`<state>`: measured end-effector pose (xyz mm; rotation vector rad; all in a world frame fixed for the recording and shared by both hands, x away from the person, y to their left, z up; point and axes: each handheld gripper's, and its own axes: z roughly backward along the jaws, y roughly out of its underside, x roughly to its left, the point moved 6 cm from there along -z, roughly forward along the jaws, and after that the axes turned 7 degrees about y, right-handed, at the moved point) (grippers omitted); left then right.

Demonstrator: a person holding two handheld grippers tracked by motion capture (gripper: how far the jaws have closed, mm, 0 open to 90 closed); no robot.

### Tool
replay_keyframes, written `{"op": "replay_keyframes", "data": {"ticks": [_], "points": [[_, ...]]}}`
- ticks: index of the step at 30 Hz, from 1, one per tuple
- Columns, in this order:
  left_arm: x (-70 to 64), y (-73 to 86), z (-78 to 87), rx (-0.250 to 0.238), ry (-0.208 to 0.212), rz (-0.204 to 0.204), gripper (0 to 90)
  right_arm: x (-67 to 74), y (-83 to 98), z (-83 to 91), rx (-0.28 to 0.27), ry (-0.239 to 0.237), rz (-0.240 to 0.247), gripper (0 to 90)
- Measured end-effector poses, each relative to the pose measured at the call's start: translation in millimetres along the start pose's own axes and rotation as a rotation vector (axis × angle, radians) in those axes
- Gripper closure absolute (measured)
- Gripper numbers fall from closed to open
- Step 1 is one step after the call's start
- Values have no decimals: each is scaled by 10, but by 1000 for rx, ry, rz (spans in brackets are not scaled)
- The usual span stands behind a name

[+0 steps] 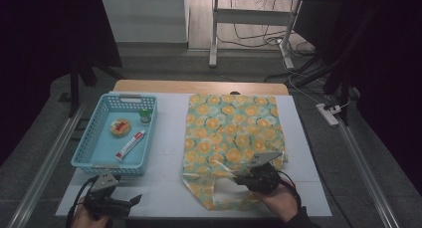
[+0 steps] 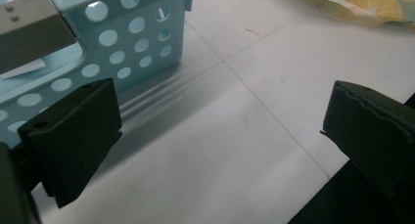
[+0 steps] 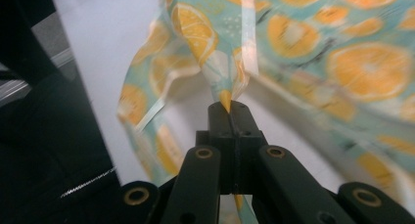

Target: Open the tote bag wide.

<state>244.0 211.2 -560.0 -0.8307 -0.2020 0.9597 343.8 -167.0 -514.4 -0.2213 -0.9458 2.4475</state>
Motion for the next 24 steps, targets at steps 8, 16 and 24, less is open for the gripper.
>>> {"op": "replay_keyframes", "data": {"ticks": [8, 16, 24], "points": [[0, 1, 0, 1, 0, 2, 13, -172, -263, 28, -18, 45, 27, 897], [2, 0, 0, 1, 0, 1, 14, -393, -455, 61, -21, 70, 30, 897], [3, 1, 1, 1, 0, 0, 15, -660, -607, -16, -14, 78, 3, 897]]}}
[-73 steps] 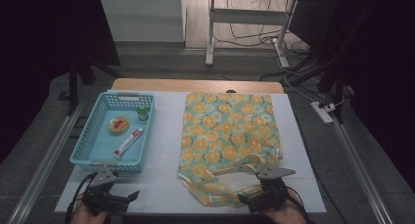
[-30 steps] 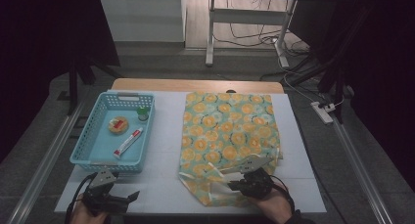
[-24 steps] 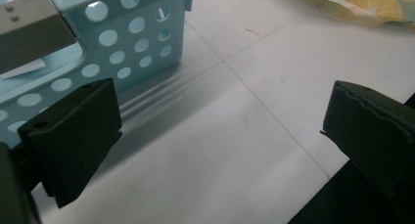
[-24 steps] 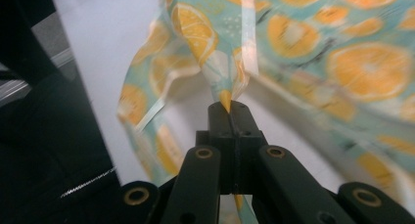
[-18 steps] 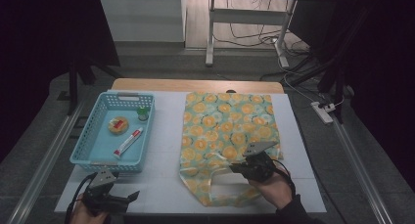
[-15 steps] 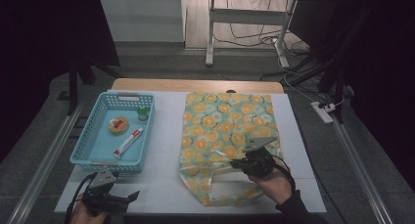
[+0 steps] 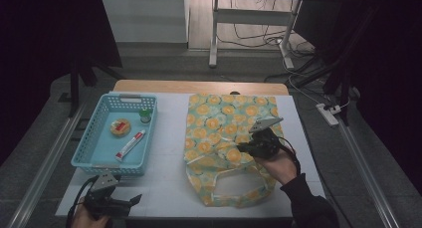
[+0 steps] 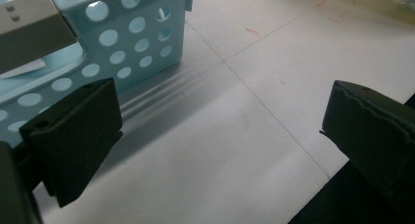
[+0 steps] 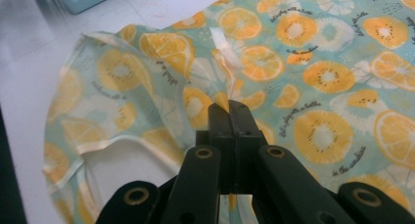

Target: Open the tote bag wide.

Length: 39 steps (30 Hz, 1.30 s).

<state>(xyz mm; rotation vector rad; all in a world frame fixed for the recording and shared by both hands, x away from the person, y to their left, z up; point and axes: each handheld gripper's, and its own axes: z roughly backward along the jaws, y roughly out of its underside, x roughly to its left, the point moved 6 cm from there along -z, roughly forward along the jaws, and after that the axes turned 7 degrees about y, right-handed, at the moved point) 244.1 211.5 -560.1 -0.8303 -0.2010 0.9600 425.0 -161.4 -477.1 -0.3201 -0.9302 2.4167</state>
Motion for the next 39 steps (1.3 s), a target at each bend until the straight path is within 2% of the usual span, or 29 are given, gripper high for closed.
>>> {"op": "replay_keyframes", "data": {"ticks": [9, 17, 23, 27, 32, 35, 39], "points": [[-2, 1, 0, 0, 1, 2, 16, -214, -174, -222, -5, -4, -19, 896], [-2, 1, 1, -1, 2, 0, 17, -412, -244, -580, 11, 20, -28, 896], [-1, 2, 2, -1, 3, -1, 17, -516, -226, -768, 24, 39, -39, 896], [-2, 1, 0, 0, 3, -3, 17, -618, -132, -925, 23, 63, -70, 895], [-3, 1, -2, 1, 4, -4, 18, -625, -38, -1049, 36, 74, -76, 893], [-3, 1, -1, 0, 4, -4, 18, -595, 26, -1123, 62, 85, -52, 881], [-4, 1, -2, 0, 3, -5, 19, -577, -9, -1074, 50, 96, -50, 774]]}}
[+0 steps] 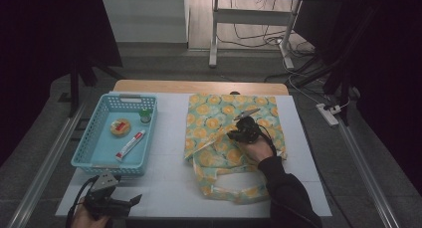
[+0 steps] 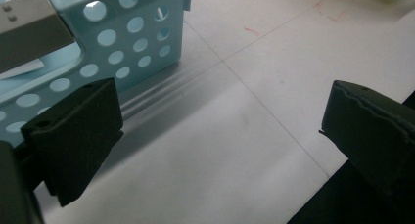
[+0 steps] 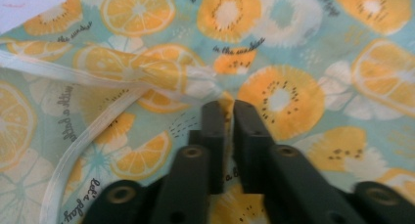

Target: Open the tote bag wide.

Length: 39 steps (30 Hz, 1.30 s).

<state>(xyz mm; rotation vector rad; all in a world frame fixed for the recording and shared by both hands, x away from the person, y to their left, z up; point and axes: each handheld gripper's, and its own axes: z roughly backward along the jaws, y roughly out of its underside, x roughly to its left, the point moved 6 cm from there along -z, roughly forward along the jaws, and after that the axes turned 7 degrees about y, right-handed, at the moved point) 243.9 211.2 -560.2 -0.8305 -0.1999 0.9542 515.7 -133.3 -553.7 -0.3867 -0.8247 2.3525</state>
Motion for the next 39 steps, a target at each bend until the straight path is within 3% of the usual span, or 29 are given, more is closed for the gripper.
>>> {"op": "replay_keyframes", "data": {"ticks": [7, 15, 21, 26, 32, 35, 39], "points": [[-1, 0, -2, 2, -2, -1, 20, 95, -134, 320, -78, -30, -22, 494], [-1, 0, -3, 4, -4, 1, 21, 242, -143, 550, -109, -48, -10, 310], [-2, 0, -4, 6, -4, 0, 21, 433, -81, 676, -91, -79, 23, 196], [-1, 0, -4, 6, -5, 0, 22, 598, 29, 679, -62, -111, 39, 105], [-2, 0, -5, 7, -5, 0, 23, 776, 170, 624, -32, -151, 64, 70], [-2, 1, -4, 6, -5, -1, 23, 796, 236, 543, -6, -144, 70, 69], [-3, 1, -4, 7, -5, -2, 23, 715, 329, 430, 24, -83, 82, 70]]}}
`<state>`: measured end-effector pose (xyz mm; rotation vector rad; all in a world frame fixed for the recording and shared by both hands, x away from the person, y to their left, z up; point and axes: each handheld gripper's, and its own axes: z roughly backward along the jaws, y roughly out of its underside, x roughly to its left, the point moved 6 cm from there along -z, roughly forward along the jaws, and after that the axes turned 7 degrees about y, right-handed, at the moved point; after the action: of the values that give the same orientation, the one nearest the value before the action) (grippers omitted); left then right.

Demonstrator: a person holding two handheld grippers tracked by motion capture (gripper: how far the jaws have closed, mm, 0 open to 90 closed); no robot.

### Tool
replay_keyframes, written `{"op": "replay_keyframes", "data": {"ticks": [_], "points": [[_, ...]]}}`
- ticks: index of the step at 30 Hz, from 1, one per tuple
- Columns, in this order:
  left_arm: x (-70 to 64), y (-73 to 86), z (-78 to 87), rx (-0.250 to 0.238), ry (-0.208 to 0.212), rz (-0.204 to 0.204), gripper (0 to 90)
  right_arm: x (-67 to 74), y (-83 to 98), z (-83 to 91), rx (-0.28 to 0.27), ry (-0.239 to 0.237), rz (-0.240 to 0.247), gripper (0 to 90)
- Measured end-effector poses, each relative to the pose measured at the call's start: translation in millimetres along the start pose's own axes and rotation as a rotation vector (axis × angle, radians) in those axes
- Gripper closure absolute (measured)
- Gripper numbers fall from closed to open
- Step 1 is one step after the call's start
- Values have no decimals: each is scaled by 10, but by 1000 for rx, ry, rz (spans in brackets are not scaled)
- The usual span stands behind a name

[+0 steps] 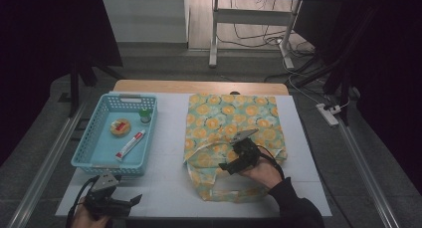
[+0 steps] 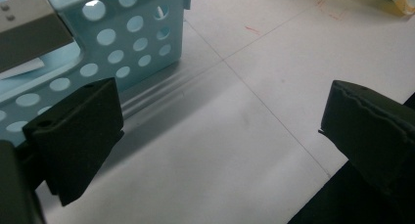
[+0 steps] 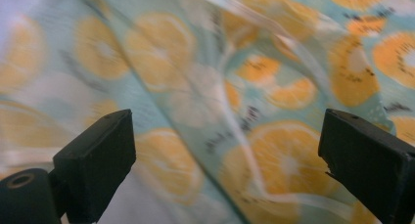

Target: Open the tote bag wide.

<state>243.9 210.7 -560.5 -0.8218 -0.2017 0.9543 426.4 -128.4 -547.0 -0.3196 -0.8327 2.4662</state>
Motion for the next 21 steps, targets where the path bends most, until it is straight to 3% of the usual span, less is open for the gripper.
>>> {"op": "replay_keyframes", "data": {"ticks": [4, 9, 12, 20, 21], "points": [[-1, 0, 1, -1, 0, -1, 23, -104, 97, -64, 19, 41, -6, 72], [-3, 0, 1, -1, -1, -3, 23, -148, 227, -116, 59, 67, 26, 83], [-2, 0, 2, -2, -1, -2, 23, -166, 267, -108, 51, 69, 35, 127], [-4, 0, -1, 1, -2, -5, 23, -164, 285, 2, 28, 27, 82, 626], [-4, 0, -1, 1, -2, -5, 23, -148, 278, 9, 35, 19, 92, 737]]}}
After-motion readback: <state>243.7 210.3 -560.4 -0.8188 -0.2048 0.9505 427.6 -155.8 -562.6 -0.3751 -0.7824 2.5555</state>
